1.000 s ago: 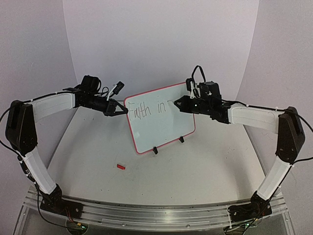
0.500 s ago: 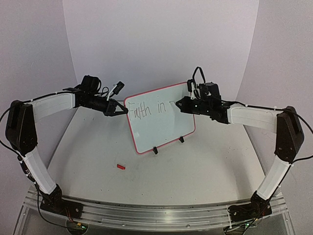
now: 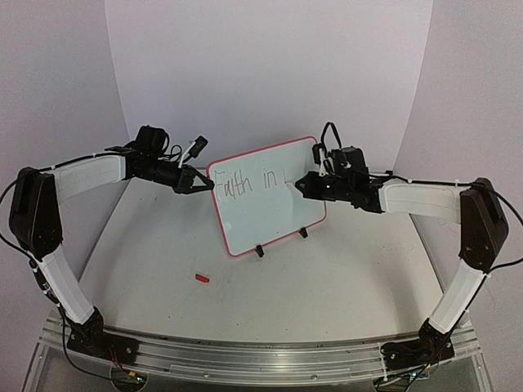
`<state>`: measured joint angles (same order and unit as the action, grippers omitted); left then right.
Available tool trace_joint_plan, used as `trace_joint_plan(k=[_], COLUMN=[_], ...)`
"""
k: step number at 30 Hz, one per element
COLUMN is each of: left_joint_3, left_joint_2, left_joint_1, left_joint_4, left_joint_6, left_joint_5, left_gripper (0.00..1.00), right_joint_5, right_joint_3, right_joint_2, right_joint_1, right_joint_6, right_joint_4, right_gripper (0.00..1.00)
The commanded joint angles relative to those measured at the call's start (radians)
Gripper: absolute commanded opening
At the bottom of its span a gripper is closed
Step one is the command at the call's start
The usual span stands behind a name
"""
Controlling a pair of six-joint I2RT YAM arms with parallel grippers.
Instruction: Write a sentence on the whiteboard
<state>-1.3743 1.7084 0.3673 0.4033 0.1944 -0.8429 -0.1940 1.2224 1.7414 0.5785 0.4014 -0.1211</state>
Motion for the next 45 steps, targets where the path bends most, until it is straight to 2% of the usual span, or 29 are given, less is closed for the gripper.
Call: trace_joint_plan(k=[1,7,22,45], left_joint_3=[-0.012,-0.012,-0.013,-0.013], left_joint_2=[-0.022,-0.020,-0.019,-0.022], left_joint_1=[0.030,0.030,0.030,0.032], left_joint_4=[0.067,0.068,0.068,0.068], left_joint_6=[0.044,0.045,0.045,0.046], left_joint_5=[-0.001,0.000,-0.003,-0.005], left_gripper=[0.00,0.00,0.00,0.00], right_joint_5=[0.029,0.052,0.065,-0.039], right_joint_3=[0.001,0.025,0.089,-0.029], right_joint_2=[-0.082,-0.095,-0.012,-0.028], right_joint_1=[-0.003,-0.002,-0.003,-0.002], right_joint_6=[-0.004,-0.016,-0.034,-0.014], right_joint_4=[-0.014,-0.013,-0.012,-0.011], right_gripper=[0.00,0.00,0.00,0.00])
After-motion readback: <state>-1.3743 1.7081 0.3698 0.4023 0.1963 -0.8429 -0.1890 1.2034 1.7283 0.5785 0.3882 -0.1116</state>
